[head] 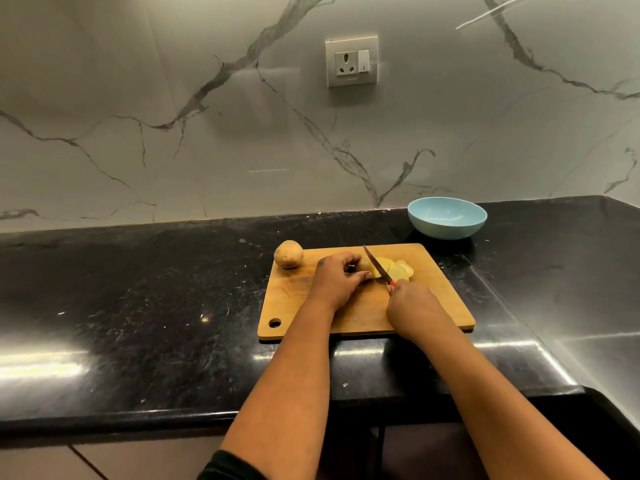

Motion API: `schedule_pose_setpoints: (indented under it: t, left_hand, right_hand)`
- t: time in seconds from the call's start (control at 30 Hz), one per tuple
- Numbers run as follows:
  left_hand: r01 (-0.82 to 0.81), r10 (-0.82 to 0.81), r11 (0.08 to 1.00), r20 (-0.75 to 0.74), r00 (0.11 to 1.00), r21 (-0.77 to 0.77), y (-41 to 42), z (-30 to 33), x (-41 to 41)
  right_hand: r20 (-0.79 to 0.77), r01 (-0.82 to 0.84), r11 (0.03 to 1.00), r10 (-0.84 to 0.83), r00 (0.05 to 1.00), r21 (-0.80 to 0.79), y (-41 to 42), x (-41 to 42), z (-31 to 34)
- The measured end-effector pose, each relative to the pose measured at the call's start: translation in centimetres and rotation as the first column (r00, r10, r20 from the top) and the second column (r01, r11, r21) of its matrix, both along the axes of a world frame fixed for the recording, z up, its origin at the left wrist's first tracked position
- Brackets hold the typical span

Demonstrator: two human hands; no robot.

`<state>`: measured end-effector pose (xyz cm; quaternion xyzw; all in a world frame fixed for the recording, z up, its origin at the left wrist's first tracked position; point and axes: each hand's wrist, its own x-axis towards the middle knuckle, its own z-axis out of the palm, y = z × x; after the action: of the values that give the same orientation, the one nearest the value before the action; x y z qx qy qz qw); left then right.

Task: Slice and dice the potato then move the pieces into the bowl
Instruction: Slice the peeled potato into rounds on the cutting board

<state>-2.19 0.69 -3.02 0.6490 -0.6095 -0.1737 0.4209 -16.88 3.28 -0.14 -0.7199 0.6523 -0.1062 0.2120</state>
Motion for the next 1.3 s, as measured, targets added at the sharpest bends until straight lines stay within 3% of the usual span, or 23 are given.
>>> schedule_pose_setpoints:
  t: [0.4,0.67,0.97,1.07,1.2,1.3]
  left_hand:
    - [0.02,-0.02,1.0,-0.009,1.0,-0.01,-0.3,0.1,0.4]
    - [0.027,-0.028,0.999,-0.037,0.999,-0.023,-0.5,-0.3,0.6]
    - [0.035,-0.035,0.999,-0.039,0.999,-0.001,-0.1,-0.1,0.5]
    - [0.035,-0.035,0.999,-0.029,0.999,-0.005,0.0,-0.1,0.5]
    - [0.023,-0.023,1.0,0.0,1.0,0.009,0.2,0.0,0.3]
    - [0.014,-0.014,1.0,0.006,1.0,-0.006,0.3,0.0,0.2]
  right_hand:
    - [-0.013,-0.042,0.998,0.041,0.999,-0.041,-0.9,2.3,1.5]
    - [-0.362,-0.049,0.977,0.123,0.924,0.206,-1.6,3.1,1.6]
    - [-0.415,-0.114,0.972,0.192,0.889,0.205,-0.3,0.0,2.8]
    - [-0.377,-0.12,0.98,0.172,0.91,0.158,0.6,-2.1,3.1]
    - [-0.149,-0.077,0.997,0.072,0.986,-0.03,0.6,-1.1,2.6]
    - [0.003,-0.015,0.999,0.015,1.0,-0.05,0.6,0.1,0.8]
